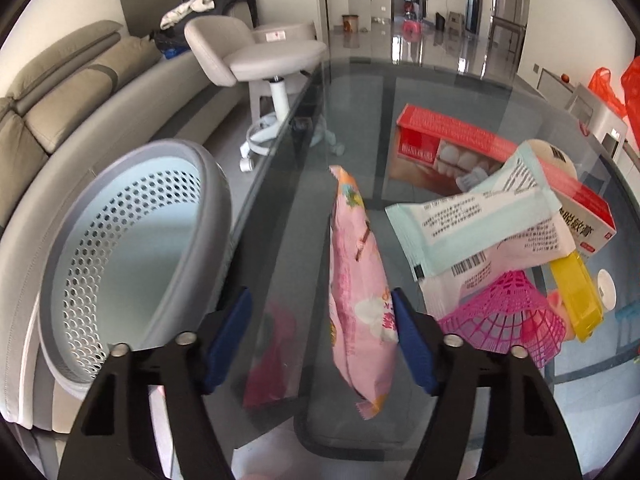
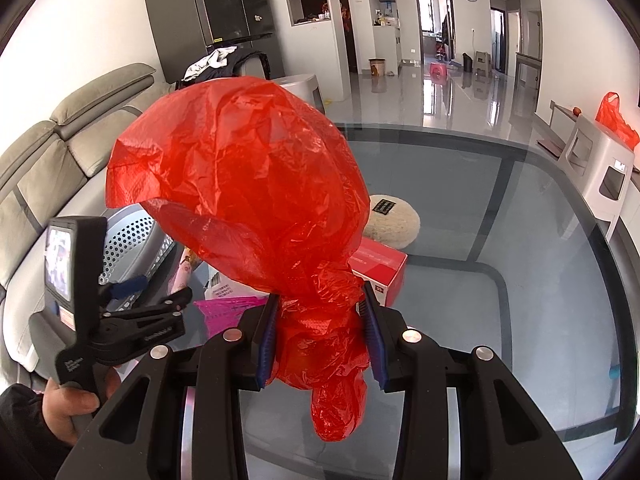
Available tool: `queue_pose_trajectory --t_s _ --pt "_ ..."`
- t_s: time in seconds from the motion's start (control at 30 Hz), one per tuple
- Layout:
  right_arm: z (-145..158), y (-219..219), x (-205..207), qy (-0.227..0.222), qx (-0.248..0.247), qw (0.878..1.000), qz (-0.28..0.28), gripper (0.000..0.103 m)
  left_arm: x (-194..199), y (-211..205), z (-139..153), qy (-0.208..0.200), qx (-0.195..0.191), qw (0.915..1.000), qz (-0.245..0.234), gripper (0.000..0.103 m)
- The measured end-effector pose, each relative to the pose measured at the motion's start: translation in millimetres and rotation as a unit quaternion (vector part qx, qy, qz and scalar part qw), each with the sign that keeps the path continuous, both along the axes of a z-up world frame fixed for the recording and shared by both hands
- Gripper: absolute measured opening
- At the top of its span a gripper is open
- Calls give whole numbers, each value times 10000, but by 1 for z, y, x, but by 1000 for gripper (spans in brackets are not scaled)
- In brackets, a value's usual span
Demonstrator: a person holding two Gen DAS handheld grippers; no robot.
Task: Collect trash
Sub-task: 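Carry the red bag and pink packet over the wastebasket with both tools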
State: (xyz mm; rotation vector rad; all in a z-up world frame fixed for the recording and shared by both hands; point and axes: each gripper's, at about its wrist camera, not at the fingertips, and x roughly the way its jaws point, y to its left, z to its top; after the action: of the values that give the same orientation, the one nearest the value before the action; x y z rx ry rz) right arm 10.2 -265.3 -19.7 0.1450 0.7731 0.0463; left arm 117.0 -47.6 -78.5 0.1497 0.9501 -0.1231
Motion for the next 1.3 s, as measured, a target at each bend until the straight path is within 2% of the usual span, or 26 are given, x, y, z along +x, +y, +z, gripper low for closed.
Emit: queue_pose_trajectory --t_s 0.07,0.13,0.47,0.63,0.87,1.3 --pt "0 1 0 -4 -1 10000 1 36 0 1 -2 54 -39 10000 -31 41" --pt "0 1 0 -1 -1 10000 4 36 0 3 -3 118 -118 9998 -50 26" --pt "5 6 -1 -95 68 9999 43 36 -22 13 27 -202 -338 9991 -158 25" --pt "13 22 2 -243 179 9994 143 36 -34 25 50 -579 -273 9979 -38 25" --pt "20 67 19 -332 356 9978 439 36 -46 56 71 -1066 37 9940 222 25" --pt "6 178 65 -60 592 9896 1307 36 -38 156 69 -956 19 9893 1103 26"
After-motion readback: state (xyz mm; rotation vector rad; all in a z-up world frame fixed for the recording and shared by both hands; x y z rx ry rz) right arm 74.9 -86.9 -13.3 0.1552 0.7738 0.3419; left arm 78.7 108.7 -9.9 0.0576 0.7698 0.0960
